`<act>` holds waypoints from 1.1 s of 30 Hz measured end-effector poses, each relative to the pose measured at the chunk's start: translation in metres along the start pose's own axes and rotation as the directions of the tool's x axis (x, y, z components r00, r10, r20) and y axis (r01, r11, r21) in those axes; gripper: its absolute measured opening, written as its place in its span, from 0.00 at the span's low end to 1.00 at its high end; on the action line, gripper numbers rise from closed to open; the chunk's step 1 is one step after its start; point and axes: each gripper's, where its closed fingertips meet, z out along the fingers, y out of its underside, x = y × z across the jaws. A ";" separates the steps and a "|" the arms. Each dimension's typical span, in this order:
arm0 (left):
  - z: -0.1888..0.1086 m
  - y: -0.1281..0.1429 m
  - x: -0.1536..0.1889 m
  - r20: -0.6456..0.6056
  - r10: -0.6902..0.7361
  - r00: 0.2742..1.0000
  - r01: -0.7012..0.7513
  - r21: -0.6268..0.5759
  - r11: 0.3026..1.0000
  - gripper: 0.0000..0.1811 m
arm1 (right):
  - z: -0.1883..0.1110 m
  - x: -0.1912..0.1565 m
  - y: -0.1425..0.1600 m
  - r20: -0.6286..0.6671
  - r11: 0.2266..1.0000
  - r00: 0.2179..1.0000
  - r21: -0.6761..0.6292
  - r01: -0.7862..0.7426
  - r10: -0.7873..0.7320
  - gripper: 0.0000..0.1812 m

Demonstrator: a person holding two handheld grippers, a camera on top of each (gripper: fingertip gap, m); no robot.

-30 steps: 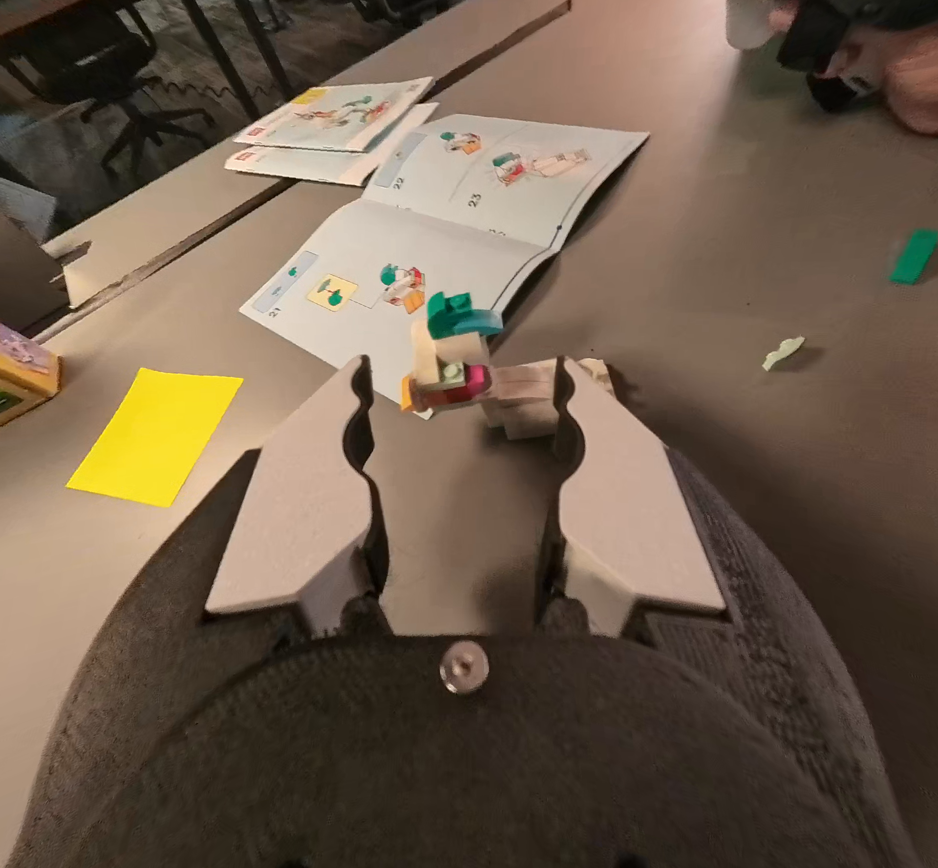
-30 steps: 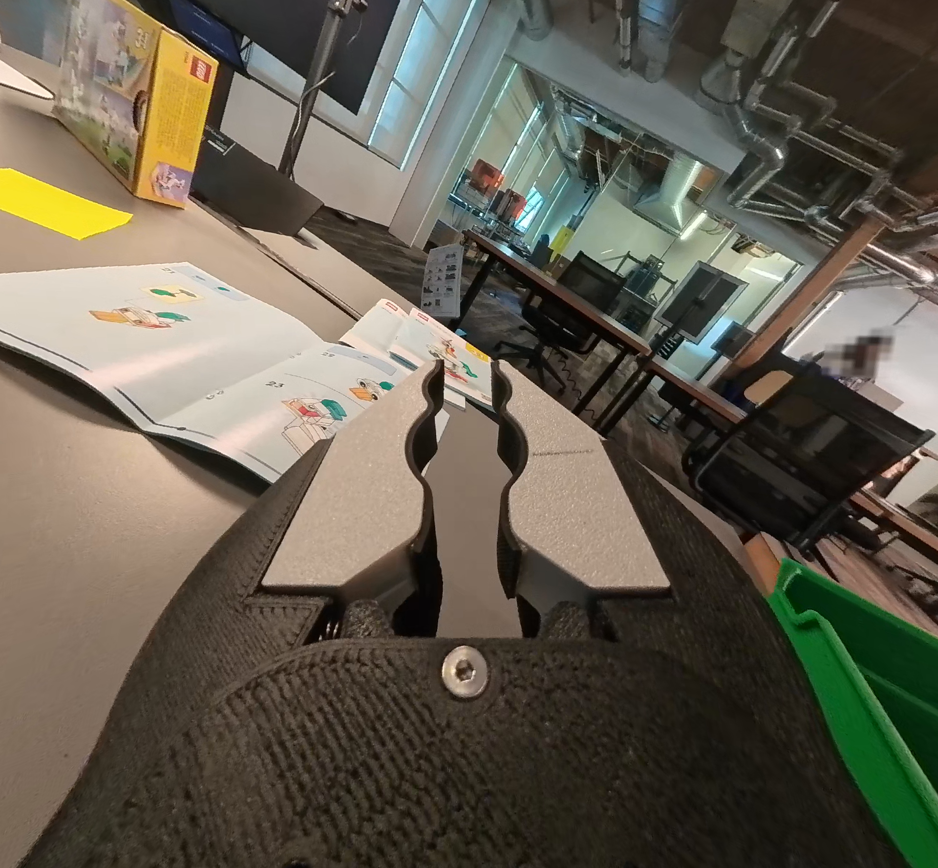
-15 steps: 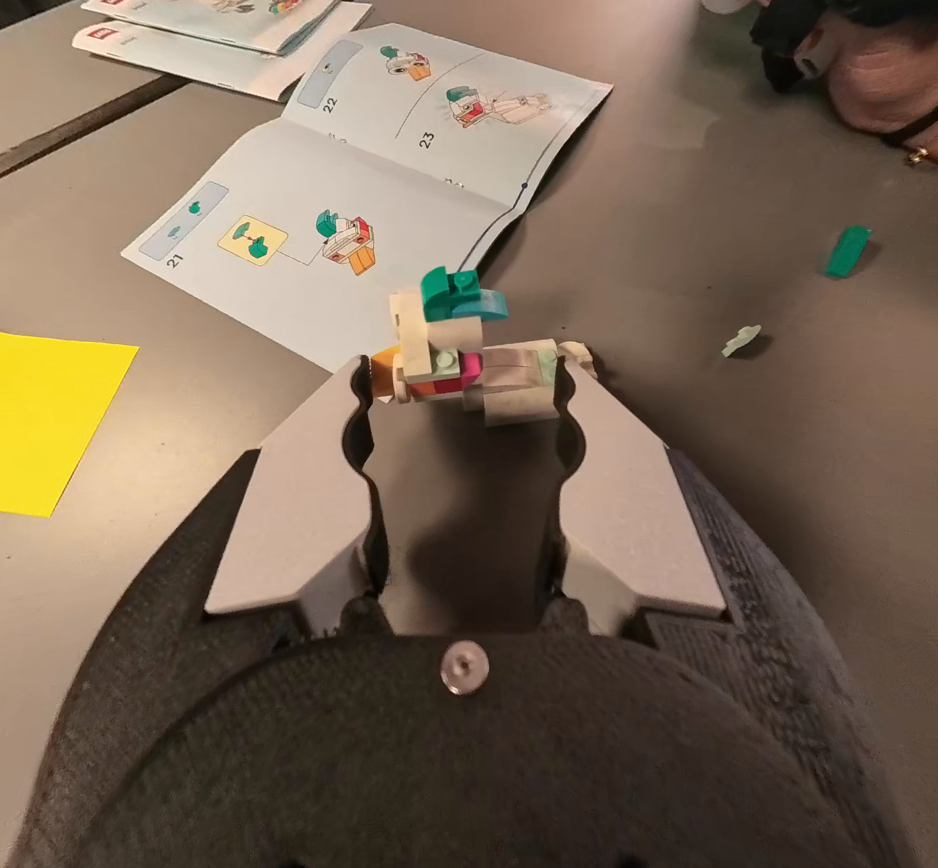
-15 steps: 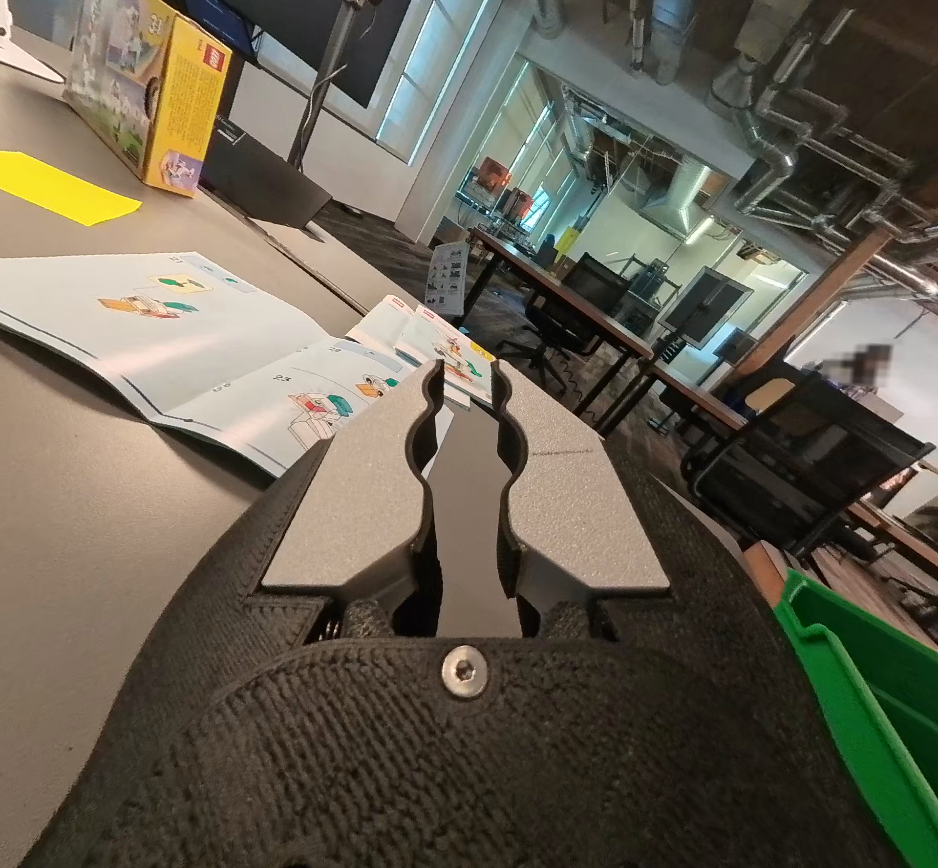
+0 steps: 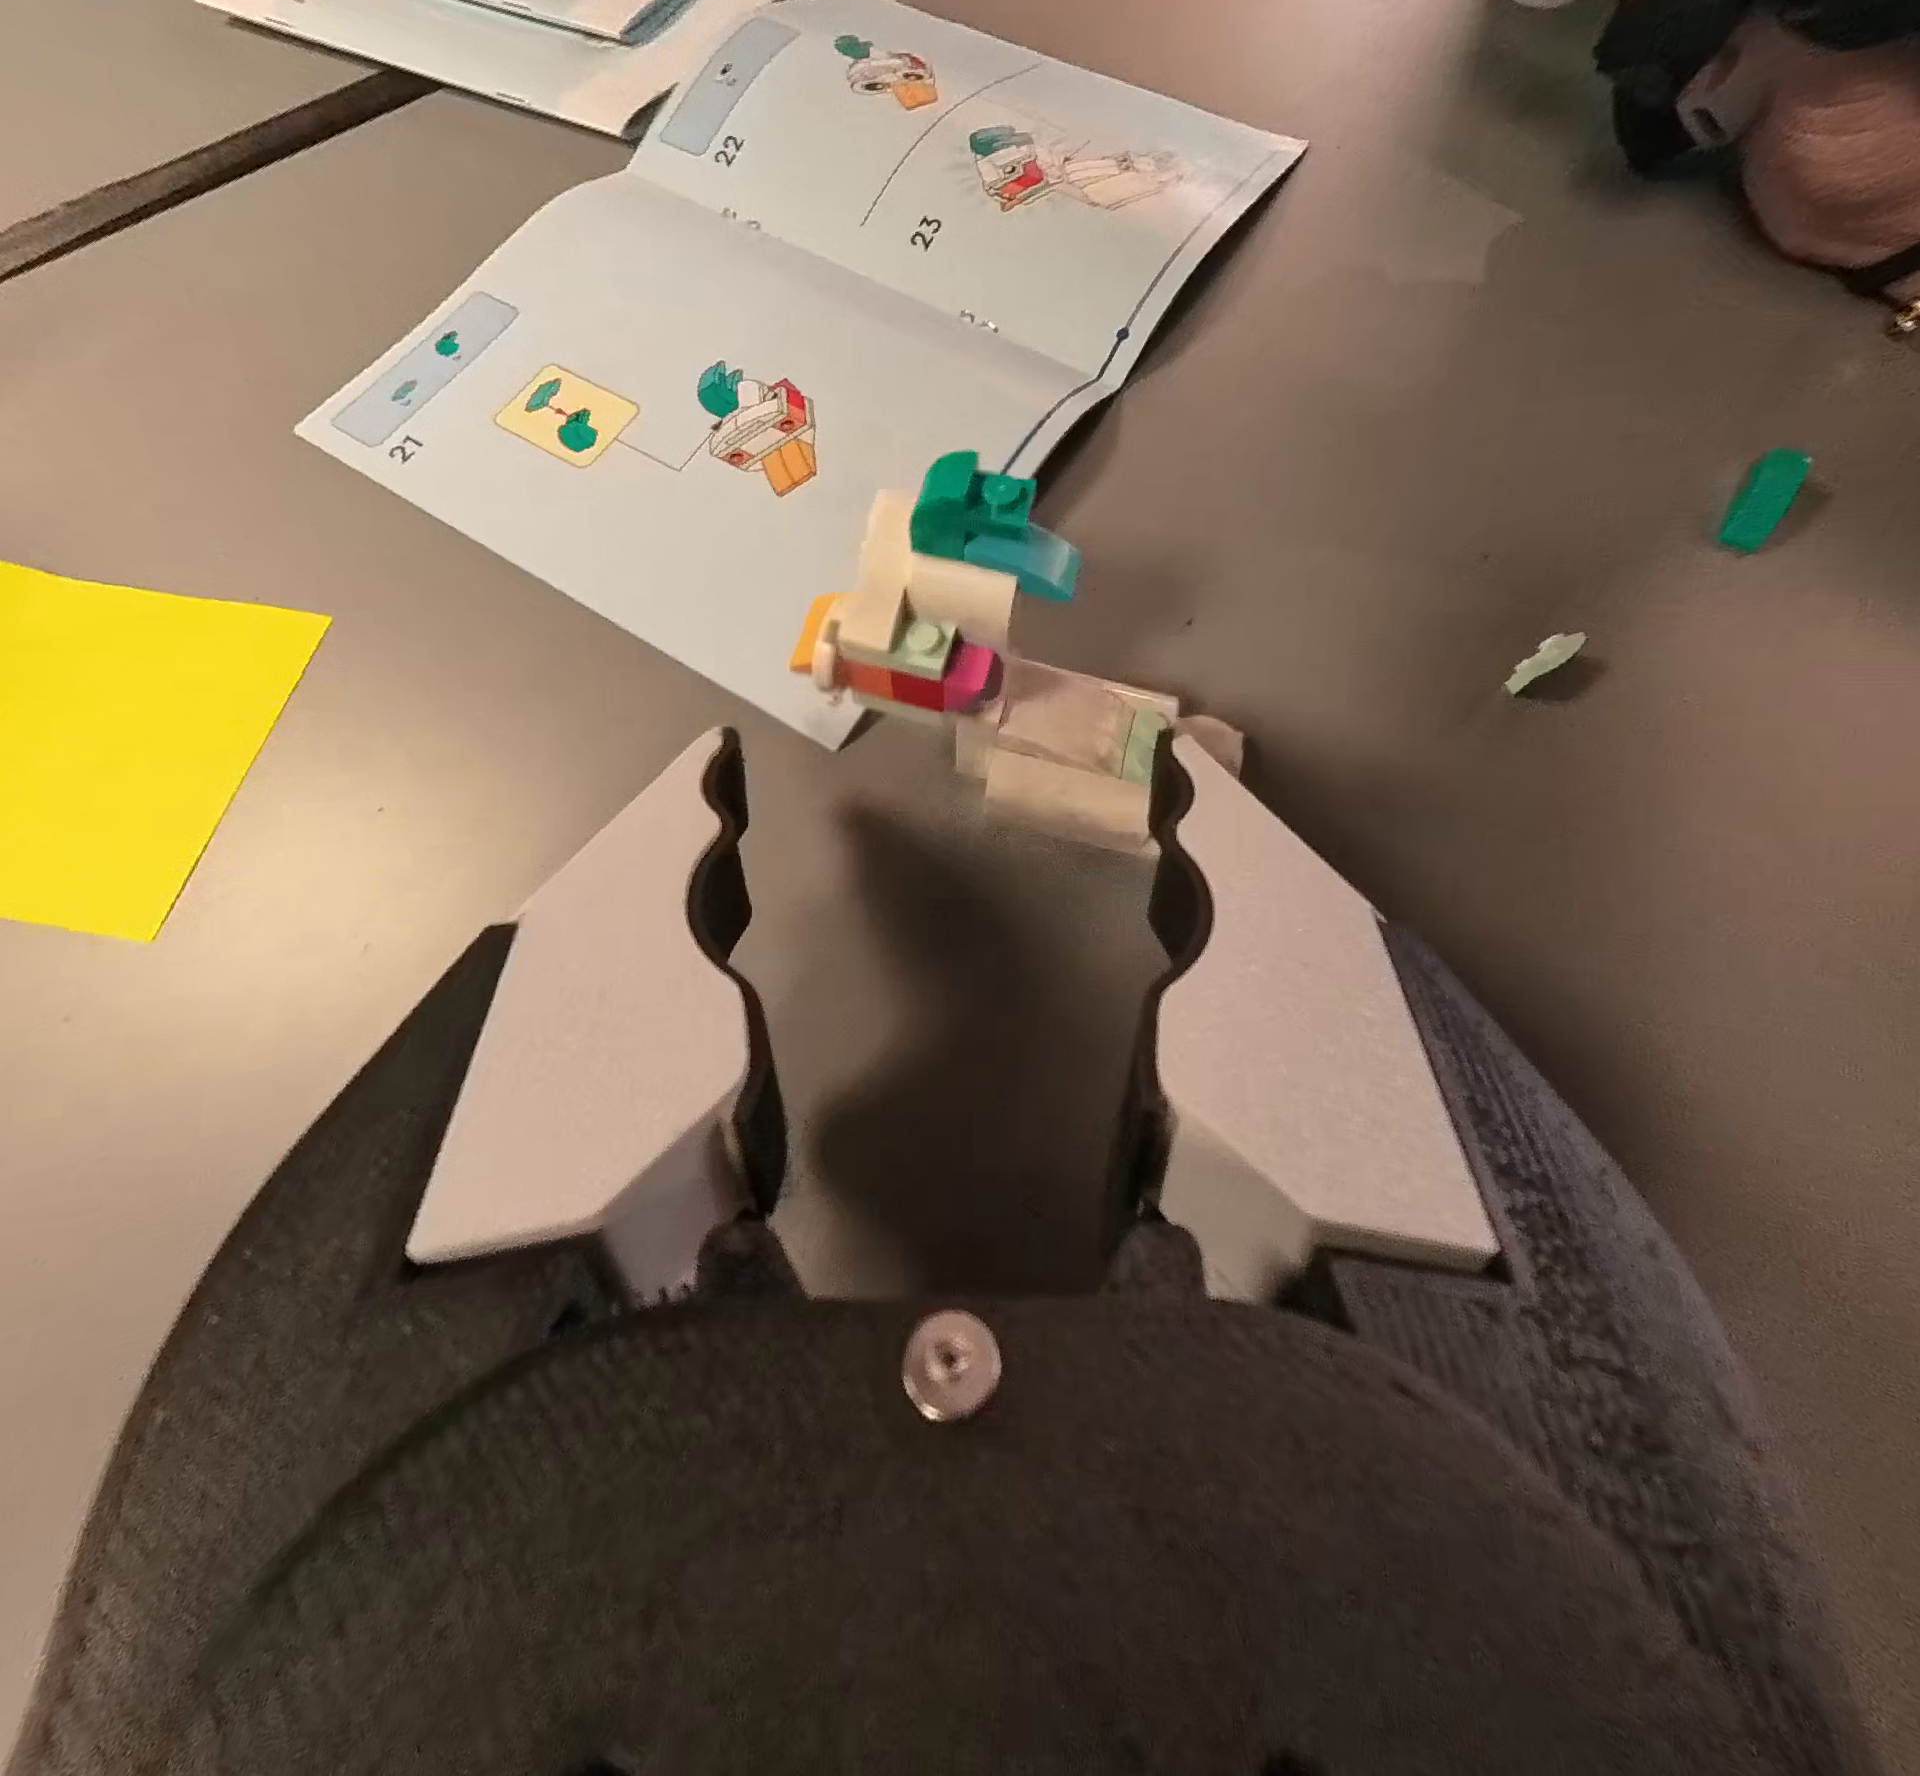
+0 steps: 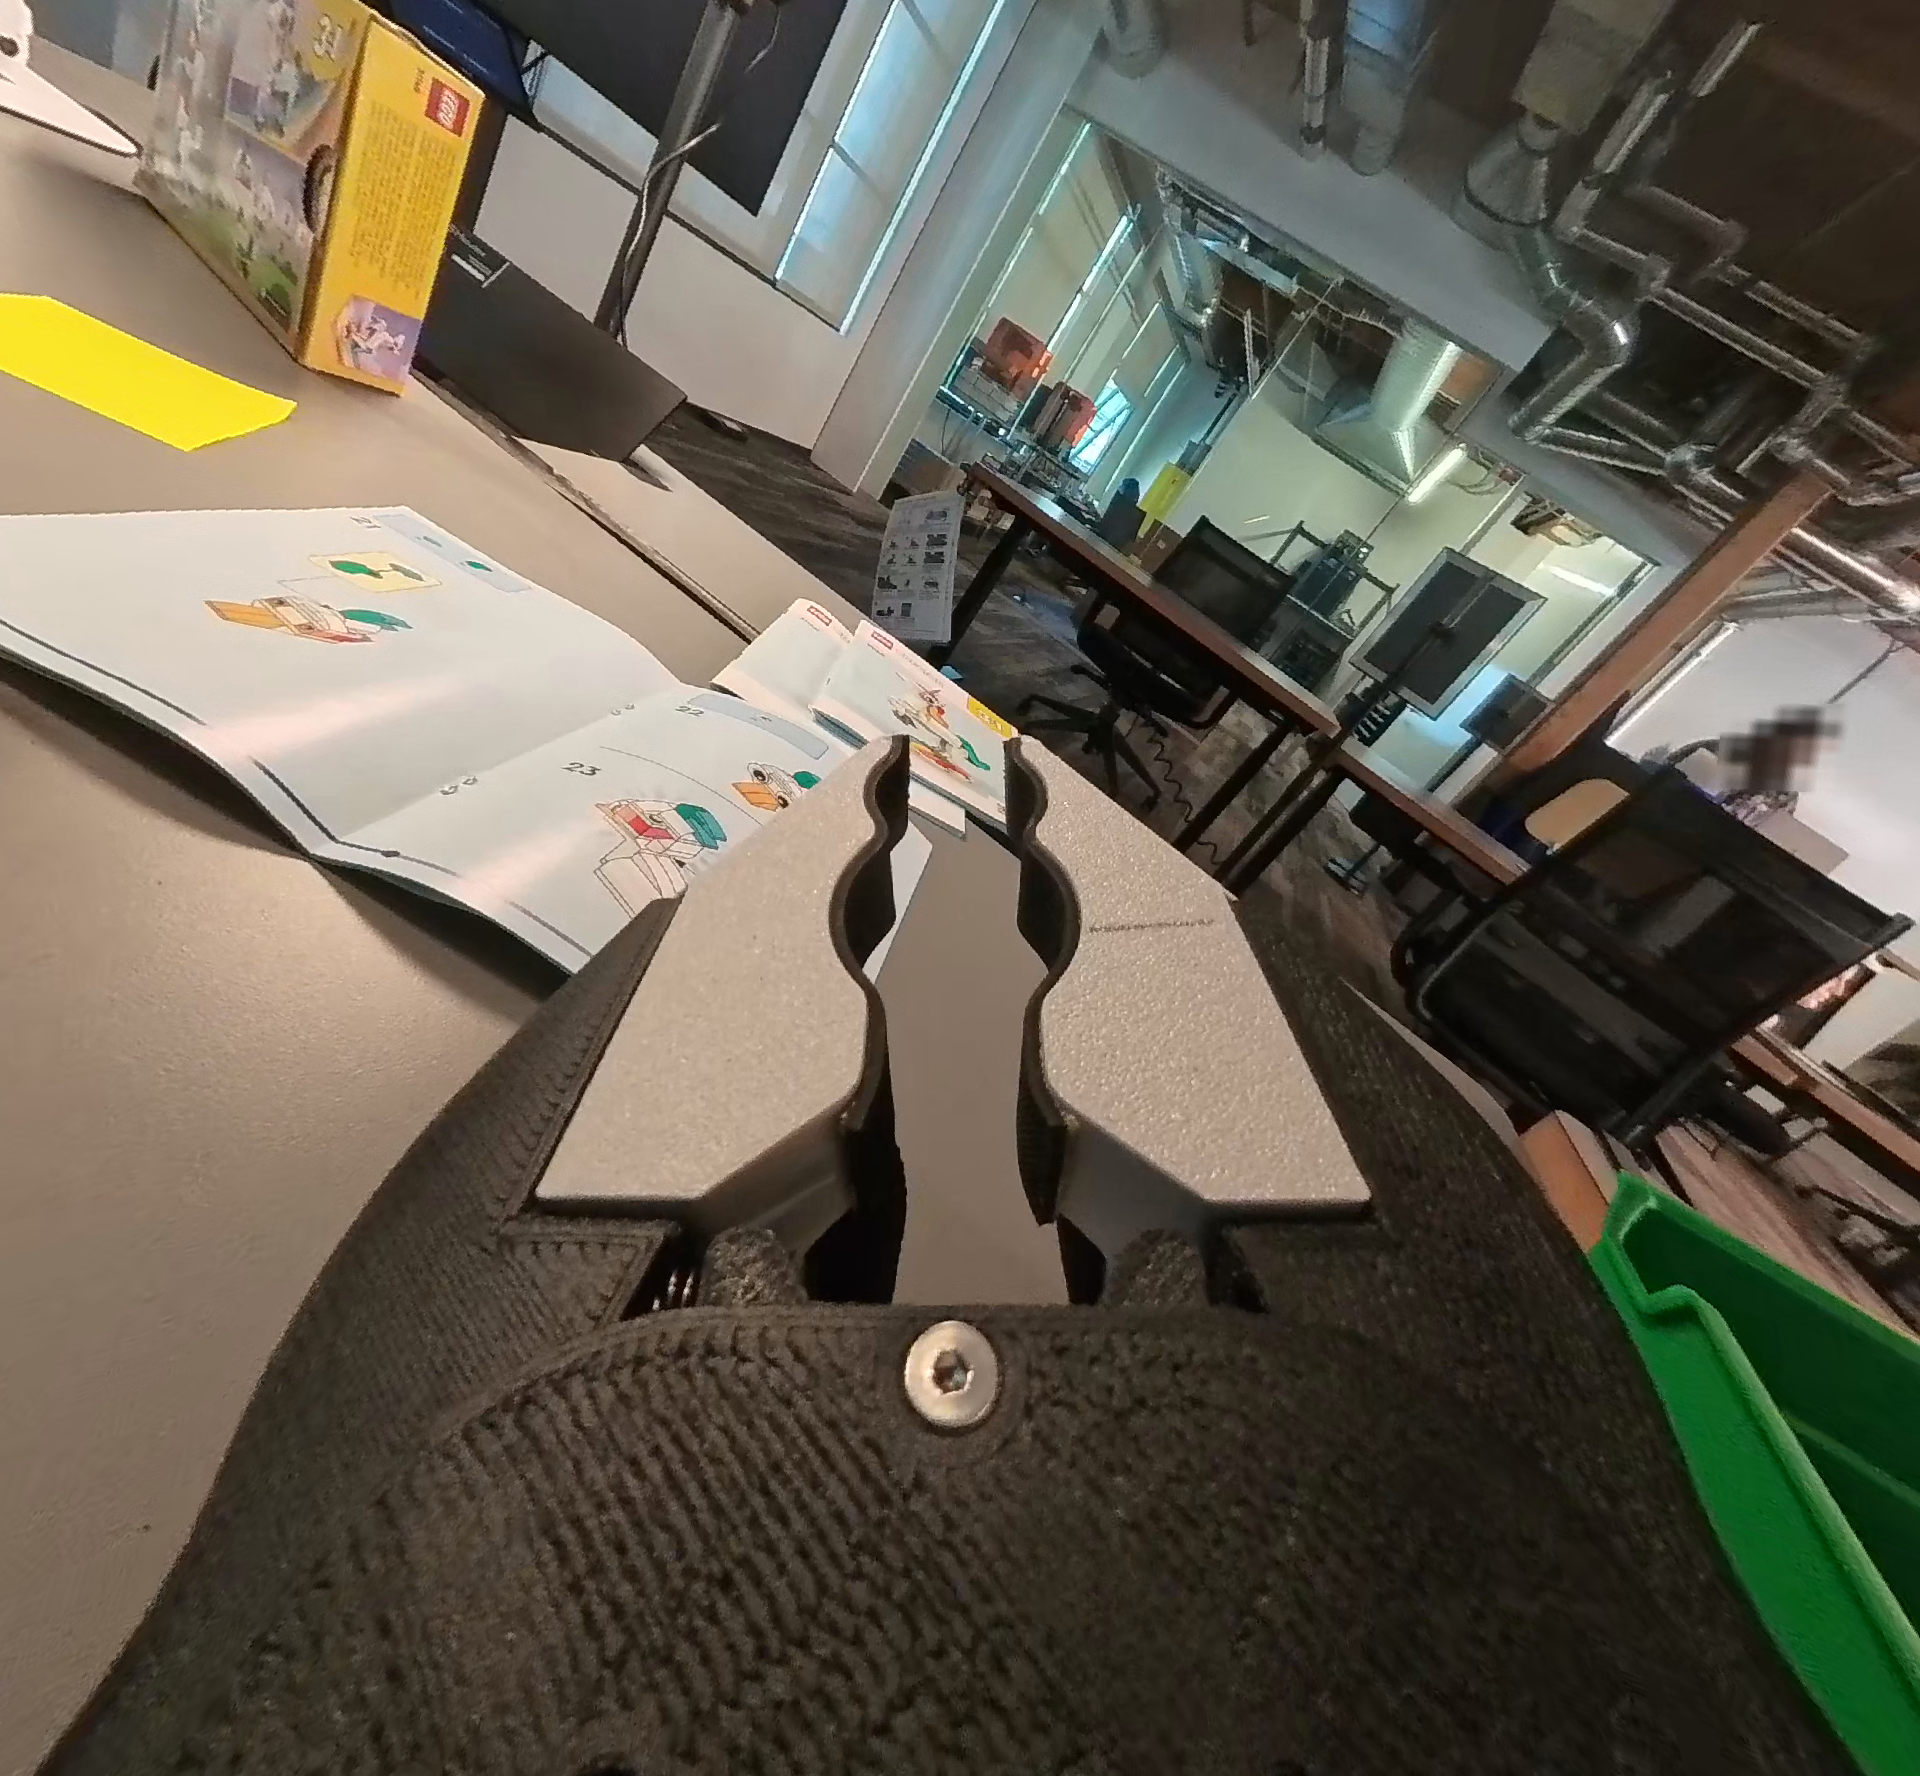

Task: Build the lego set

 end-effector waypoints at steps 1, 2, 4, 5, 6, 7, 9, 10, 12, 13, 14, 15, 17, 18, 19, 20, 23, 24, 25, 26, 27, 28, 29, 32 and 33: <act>-0.002 0.001 -0.001 0.003 0.003 1.000 -0.003 0.000 1.000 0.43 | 0.000 0.000 0.000 0.000 1.000 1.000 0.000 0.001 -0.001 0.09; -0.004 0.002 -0.002 0.011 0.009 1.000 -0.009 0.000 1.000 0.44 | 0.000 0.000 0.000 -0.001 1.000 1.000 0.001 0.002 -0.002 0.09; -0.011 0.002 -0.006 0.045 0.038 0.998 -0.038 0.006 0.999 0.46 | 0.000 0.000 0.000 -0.005 1.000 1.000 0.002 -0.001 0.001 0.09; -0.017 0.000 -0.007 0.073 0.059 0.996 -0.061 0.026 0.998 0.46 | 0.000 0.001 0.000 -0.008 1.000 1.000 0.004 -0.003 0.003 0.09; -0.023 -0.005 -0.008 0.103 0.079 0.992 -0.085 0.056 0.995 0.45 | 0.000 0.002 -0.001 -0.012 1.000 1.000 0.006 -0.007 0.007 0.09; -0.029 -0.011 -0.008 0.130 0.099 0.987 -0.111 0.090 0.990 0.45 | 0.000 0.003 -0.001 -0.015 1.000 1.000 0.007 -0.012 0.012 0.09; -0.041 -0.027 -0.001 0.174 0.153 0.973 -0.182 0.160 0.970 0.41 | 0.000 0.005 -0.001 -0.025 1.000 0.999 0.009 -0.022 0.023 0.09; -0.044 -0.035 0.008 0.180 0.184 0.966 -0.217 0.188 0.958 0.39 | 0.000 0.006 -0.001 -0.030 1.000 0.999 0.011 -0.028 0.028 0.09; -0.042 -0.050 0.038 0.135 0.242 0.961 -0.268 0.232 0.935 0.36 | 0.000 0.008 -0.001 -0.041 0.999 0.998 0.012 -0.036 0.037 0.09; -0.037 -0.055 0.058 0.086 0.268 0.960 -0.281 0.245 0.928 0.35 | 0.000 0.010 -0.001 -0.049 0.999 0.998 0.012 -0.041 0.042 0.09; -0.030 -0.059 0.077 0.044 0.300 0.953 -0.302 0.241 0.923 0.35 | -0.001 0.013 0.000 -0.061 0.999 0.997 0.011 -0.047 0.047 0.08; -0.021 -0.063 0.091 0.030 0.338 0.941 -0.335 0.228 0.914 0.33 | -0.002 0.016 0.000 -0.075 0.998 0.996 0.010 -0.054 0.055 0.08; -0.002 -0.070 0.114 0.006 0.422 0.907 -0.414 0.195 0.889 0.32 | -0.006 0.023 0.001 -0.103 0.997 0.992 0.015 -0.077 0.078 0.08; 0.008 -0.075 0.120 -0.003 0.445 0.896 -0.438 0.169 0.883 0.32 | -0.009 0.027 0.000 -0.119 0.996 0.989 0.022 -0.087 0.089 0.08; 0.018 -0.080 0.122 -0.005 0.457 0.889 -0.452 0.144 0.880 0.32 | -0.011 0.031 0.000 -0.134 0.995 0.986 0.029 -0.096 0.099 0.08; 0.029 -0.086 0.121 -0.007 0.455 0.890 -0.451 0.114 0.885 0.32 | -0.012 0.034 0.000 -0.147 0.994 0.983 0.033 -0.105 0.109 0.08; 0.063 -0.100 0.108 -0.050 0.371 0.927 -0.371 0.006 0.929 0.32 | -0.012 0.038 0.001 -0.159 0.992 0.979 0.033 -0.123 0.127 0.08; 0.074 -0.103 0.103 -0.063 0.353 0.933 -0.356 -0.040 0.934 0.32 | -0.012 0.039 0.001 -0.161 0.992 0.979 0.034 -0.120 0.124 0.08; 0.085 -0.105 0.098 -0.070 0.354 0.933 -0.358 -0.075 0.931 0.28 | -0.012 0.039 0.001 -0.163 0.992 0.979 0.034 -0.117 0.121 0.08; 0.096 -0.105 0.093 -0.073 0.357 0.931 -0.363 -0.107 0.926 0.25 | -0.012 0.039 0.001 -0.165 0.993 0.979 0.033 -0.113 0.117 0.08; 0.106 -0.104 0.090 -0.079 0.358 0.930 -0.366 -0.142 0.920 0.24 | -0.012 0.040 0.001 -0.168 0.994 0.979 0.032 -0.109 0.113 0.08; 0.115 -0.104 0.088 -0.083 0.358 0.930 -0.367 -0.168 0.915 0.23 | -0.012 0.041 0.001 -0.174 0.994 0.978 0.030 -0.107 0.110 0.08; 0.123 -0.104 0.086 -0.085 0.360 0.929 -0.370 -0.187 0.910 0.21 | -0.012 0.042 0.002 -0.180 0.994 0.977 0.027 -0.108 0.111 0.08; 0.141 -0.109 0.084 -0.079 0.392 0.917 -0.400 -0.183 0.898 0.21 | -0.012 0.045 0.004 -0.190 0.992 0.974 0.022 -0.121 0.123 0.08; 0.146 -0.109 0.088 -0.112 0.401 0.909 -0.415 -0.176 0.893 0.24 | -0.013 0.046 0.004 -0.193 0.992 0.973 0.022 -0.124 0.126 0.08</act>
